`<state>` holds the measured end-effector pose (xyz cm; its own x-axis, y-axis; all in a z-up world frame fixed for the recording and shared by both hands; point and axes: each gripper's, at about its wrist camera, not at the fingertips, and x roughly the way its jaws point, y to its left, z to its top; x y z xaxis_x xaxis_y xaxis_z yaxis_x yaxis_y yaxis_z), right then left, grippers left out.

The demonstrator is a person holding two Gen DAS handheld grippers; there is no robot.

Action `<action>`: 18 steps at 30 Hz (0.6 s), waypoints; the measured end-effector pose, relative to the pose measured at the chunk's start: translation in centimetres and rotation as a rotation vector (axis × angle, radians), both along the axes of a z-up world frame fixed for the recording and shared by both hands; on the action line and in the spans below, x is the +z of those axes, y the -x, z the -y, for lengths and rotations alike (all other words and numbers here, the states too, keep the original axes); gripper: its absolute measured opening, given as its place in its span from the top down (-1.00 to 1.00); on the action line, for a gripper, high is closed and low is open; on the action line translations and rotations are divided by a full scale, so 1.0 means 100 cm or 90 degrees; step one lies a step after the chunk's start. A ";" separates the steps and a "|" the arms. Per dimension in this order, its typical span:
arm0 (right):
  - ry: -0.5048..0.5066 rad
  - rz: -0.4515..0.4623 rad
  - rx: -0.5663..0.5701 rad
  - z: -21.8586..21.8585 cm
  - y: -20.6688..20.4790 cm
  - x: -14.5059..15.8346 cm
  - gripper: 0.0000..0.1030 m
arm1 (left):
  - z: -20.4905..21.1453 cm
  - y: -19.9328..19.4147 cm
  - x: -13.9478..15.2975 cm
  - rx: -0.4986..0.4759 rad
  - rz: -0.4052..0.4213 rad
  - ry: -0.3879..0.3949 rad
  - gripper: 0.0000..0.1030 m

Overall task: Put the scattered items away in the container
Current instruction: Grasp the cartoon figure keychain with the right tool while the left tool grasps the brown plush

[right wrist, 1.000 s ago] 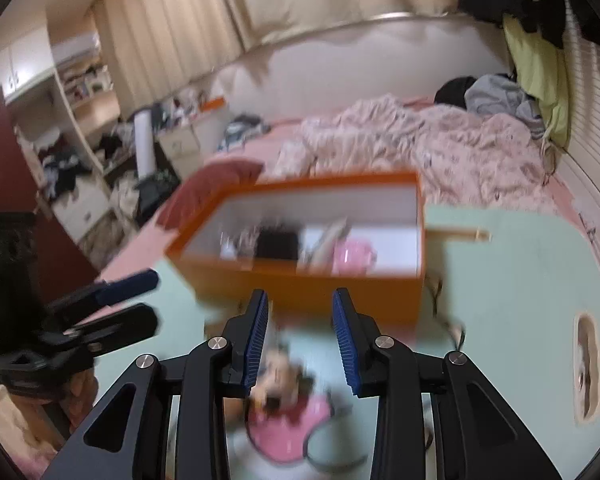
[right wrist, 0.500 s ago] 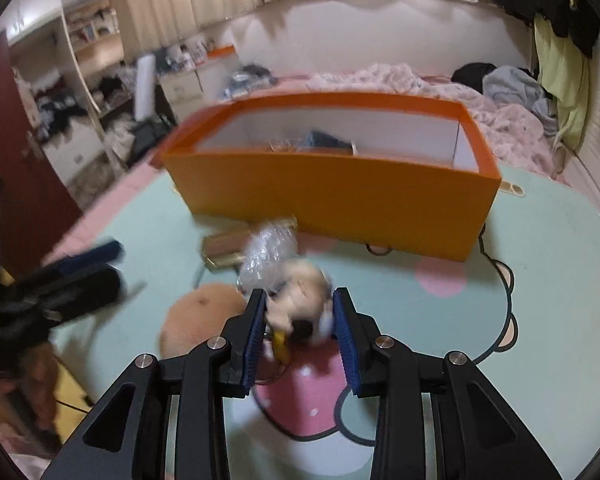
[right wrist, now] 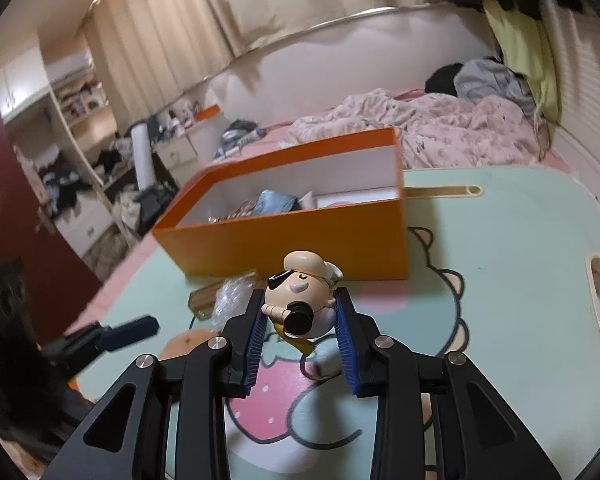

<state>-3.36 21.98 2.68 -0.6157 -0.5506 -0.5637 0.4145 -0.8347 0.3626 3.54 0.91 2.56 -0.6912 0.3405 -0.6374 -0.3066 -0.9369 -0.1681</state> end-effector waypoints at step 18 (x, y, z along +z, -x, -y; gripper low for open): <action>0.021 0.006 -0.003 -0.004 -0.006 0.003 0.39 | -0.005 0.001 0.011 0.001 -0.021 0.040 0.06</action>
<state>-2.80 22.38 3.00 -0.6138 -0.5660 -0.5504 0.4067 -0.8242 0.3940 3.47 1.43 3.71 -0.7129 0.2990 -0.6343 -0.3094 -0.9458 -0.0981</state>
